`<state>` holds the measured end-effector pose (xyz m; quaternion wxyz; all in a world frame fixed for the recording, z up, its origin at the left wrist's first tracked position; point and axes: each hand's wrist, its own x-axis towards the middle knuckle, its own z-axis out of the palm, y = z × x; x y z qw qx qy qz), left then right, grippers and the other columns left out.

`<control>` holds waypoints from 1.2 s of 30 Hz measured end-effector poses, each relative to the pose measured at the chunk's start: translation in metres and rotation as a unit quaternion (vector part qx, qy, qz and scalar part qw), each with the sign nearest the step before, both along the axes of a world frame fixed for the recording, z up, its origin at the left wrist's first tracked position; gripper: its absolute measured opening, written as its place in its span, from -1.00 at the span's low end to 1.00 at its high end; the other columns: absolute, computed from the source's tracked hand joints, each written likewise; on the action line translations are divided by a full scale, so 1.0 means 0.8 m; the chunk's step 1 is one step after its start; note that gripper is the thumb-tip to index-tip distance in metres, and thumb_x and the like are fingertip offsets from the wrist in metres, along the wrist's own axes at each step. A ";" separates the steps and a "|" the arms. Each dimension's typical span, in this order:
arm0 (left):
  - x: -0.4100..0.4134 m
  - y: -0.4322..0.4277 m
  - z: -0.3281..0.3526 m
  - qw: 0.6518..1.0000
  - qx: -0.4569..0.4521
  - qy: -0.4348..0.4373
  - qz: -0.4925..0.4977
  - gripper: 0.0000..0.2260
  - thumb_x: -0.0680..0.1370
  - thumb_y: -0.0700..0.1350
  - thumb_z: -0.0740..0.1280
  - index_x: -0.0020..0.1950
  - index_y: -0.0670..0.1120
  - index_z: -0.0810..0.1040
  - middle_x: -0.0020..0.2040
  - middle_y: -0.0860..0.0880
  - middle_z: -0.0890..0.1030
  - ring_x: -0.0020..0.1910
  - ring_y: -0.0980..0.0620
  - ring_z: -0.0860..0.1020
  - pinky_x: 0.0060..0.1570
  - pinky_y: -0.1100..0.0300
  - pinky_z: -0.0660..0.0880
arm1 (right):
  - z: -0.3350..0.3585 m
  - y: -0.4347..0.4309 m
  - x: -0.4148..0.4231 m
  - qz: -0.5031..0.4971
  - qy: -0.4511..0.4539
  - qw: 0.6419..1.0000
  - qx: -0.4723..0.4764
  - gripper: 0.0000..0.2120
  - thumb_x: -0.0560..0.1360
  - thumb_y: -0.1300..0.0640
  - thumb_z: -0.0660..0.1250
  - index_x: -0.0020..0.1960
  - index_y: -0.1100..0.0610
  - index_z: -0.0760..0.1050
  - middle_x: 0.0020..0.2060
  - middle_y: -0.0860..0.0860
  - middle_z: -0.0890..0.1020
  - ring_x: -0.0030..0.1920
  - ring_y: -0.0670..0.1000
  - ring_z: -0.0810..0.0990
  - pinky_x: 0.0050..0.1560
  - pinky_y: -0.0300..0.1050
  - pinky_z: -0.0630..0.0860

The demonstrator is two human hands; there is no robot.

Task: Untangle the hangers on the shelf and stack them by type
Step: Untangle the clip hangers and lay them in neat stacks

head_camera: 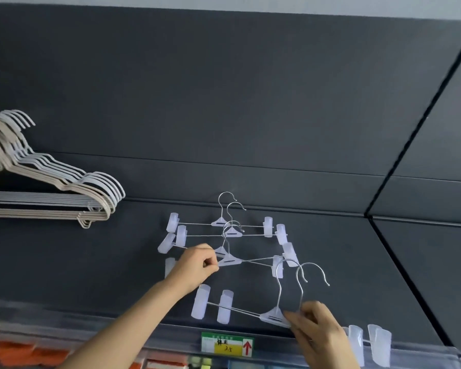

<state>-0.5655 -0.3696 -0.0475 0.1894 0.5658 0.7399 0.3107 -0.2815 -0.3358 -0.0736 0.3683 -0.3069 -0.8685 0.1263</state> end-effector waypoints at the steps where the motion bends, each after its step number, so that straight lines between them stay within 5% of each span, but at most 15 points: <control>1: 0.002 0.005 -0.002 1.000 -0.001 0.006 0.002 -0.60 0.41 -0.27 0.40 -0.47 0.14 0.37 -0.26 0.12 0.48 -0.31 0.12 0.45 -0.17 0.12 0.47 | 0.003 -0.002 -0.002 0.001 -0.003 1.000 -0.001 -0.81 0.54 -0.05 0.12 -0.05 -0.10 0.51 -0.20 -0.16 0.34 -0.25 -0.28 0.30 -0.27 -0.50 0.34; 4: 0.003 0.018 -0.004 1.000 0.004 0.002 0.014 -0.63 0.40 -0.30 0.38 -0.49 0.07 0.39 -0.29 0.14 0.47 -0.34 0.18 0.45 -0.26 0.38 0.39 | 0.010 -0.002 -0.009 0.001 -0.001 1.000 0.006 -0.85 0.49 0.01 0.16 -0.04 -0.11 0.50 -0.19 -0.16 0.35 -0.26 -0.24 0.35 -0.27 -0.53 0.32; 9: 0.000 0.010 -0.002 0.997 0.077 -0.003 0.004 -0.84 0.38 -0.36 0.39 -0.40 -0.25 0.55 -0.34 0.15 0.44 -0.26 0.30 0.48 -0.27 0.47 0.36 | 0.015 -0.002 -0.009 0.006 -0.013 1.000 0.002 -0.84 0.40 0.07 0.22 -0.05 -0.10 0.49 -0.20 -0.13 0.33 -0.27 -0.22 0.33 -0.16 -0.62 0.27; 15: -0.017 -0.023 -0.019 0.997 0.036 0.022 -0.065 -0.82 0.39 -0.28 0.43 -0.27 -0.04 0.52 -0.31 0.19 0.44 -0.27 0.26 0.48 -0.27 0.45 0.33 | 0.008 -0.008 -0.011 0.046 -0.042 0.998 -0.009 -0.77 0.31 0.16 0.37 -0.08 -0.09 0.53 -0.18 -0.15 0.35 -0.26 -0.26 0.33 -0.26 -0.55 0.31; 18: -0.023 -0.028 -0.023 0.996 -0.038 0.008 -0.077 -0.68 0.40 -0.25 0.43 -0.50 0.02 0.47 -0.28 0.17 0.45 -0.29 0.27 0.47 -0.25 0.45 0.34 | 0.006 -0.004 -0.021 0.068 -0.062 0.995 -0.026 -0.69 0.24 0.21 0.42 -0.08 -0.09 0.53 -0.18 -0.16 0.34 -0.27 -0.28 0.31 -0.27 -0.57 0.30; 20: -0.028 -0.026 -0.014 0.992 -0.079 -0.003 -0.103 -0.85 0.41 -0.19 0.44 -0.26 0.06 0.62 -0.19 0.17 0.47 -0.23 0.26 0.47 -0.17 0.50 0.35 | 0.005 0.003 -0.028 0.076 -0.068 0.994 -0.048 -0.66 0.25 0.21 0.41 -0.06 -0.12 0.51 -0.19 -0.19 0.34 -0.26 -0.31 0.30 -0.32 -0.55 0.32; 22: -0.037 -0.025 -0.004 0.987 -0.104 -0.007 -0.118 -0.77 0.43 -0.15 0.43 0.08 -0.06 0.63 -0.07 0.22 0.48 -0.08 0.32 0.48 -0.03 0.58 0.31 | 0.005 0.011 -0.030 0.076 -0.070 0.992 -0.067 -0.67 0.28 0.20 0.40 -0.04 -0.15 0.51 -0.20 -0.22 0.33 -0.25 -0.35 0.31 -0.36 -0.51 0.33; 25: -0.054 -0.026 0.014 0.996 -0.045 -0.052 -0.061 -0.82 0.45 -0.21 0.40 0.04 -0.11 0.66 -0.18 0.36 0.57 -0.11 0.45 0.51 -0.02 0.55 0.35 | 0.006 0.019 -0.028 0.075 -0.074 0.991 -0.088 -0.68 0.31 0.18 0.38 -0.04 -0.18 0.51 -0.20 -0.22 0.36 -0.26 -0.33 0.38 -0.37 -0.48 0.36; 27: -0.063 -0.021 0.024 0.997 0.033 -0.058 0.036 -0.86 0.48 -0.26 0.36 -0.03 -0.14 0.68 -0.28 0.32 0.61 -0.14 0.38 0.55 -0.09 0.54 0.38 | 0.007 0.021 -0.027 0.077 -0.079 0.989 -0.096 -0.64 0.29 0.17 0.39 -0.02 -0.21 0.48 -0.19 -0.25 0.35 -0.27 -0.30 0.41 -0.37 -0.48 0.38; 29: -0.075 -0.011 0.033 0.992 0.056 -0.001 0.111 -0.85 0.50 -0.25 0.31 0.00 -0.16 0.66 -0.14 0.13 0.62 -0.07 0.18 0.55 -0.04 0.34 0.42 | 0.006 0.020 -0.027 0.084 -0.085 0.988 -0.093 -0.60 0.27 0.18 0.40 0.00 -0.21 0.45 -0.18 -0.32 0.29 -0.23 -0.38 0.39 -0.33 -0.55 0.36; 32: -0.090 0.009 0.032 0.983 -0.025 0.101 0.154 -0.76 0.52 -0.14 0.28 0.16 -0.11 0.56 0.10 -0.09 0.56 0.12 -0.09 0.46 0.01 0.08 0.42 | 0.005 0.021 -0.028 0.084 -0.086 0.988 -0.094 -0.58 0.25 0.18 0.41 0.00 -0.20 0.45 -0.18 -0.31 0.29 -0.21 -0.44 0.35 -0.30 -0.58 0.33; 36: -0.090 0.031 0.022 0.966 -0.144 0.135 0.167 -0.69 0.46 0.05 0.33 0.10 -0.09 0.45 0.05 -0.07 0.52 0.04 -0.12 0.49 -0.14 0.13 0.39 | 0.017 0.027 -0.031 0.067 -0.077 0.991 -0.089 -0.63 0.27 0.13 0.40 -0.01 -0.22 0.46 -0.19 -0.32 0.30 -0.26 -0.27 0.43 -0.36 -0.53 0.35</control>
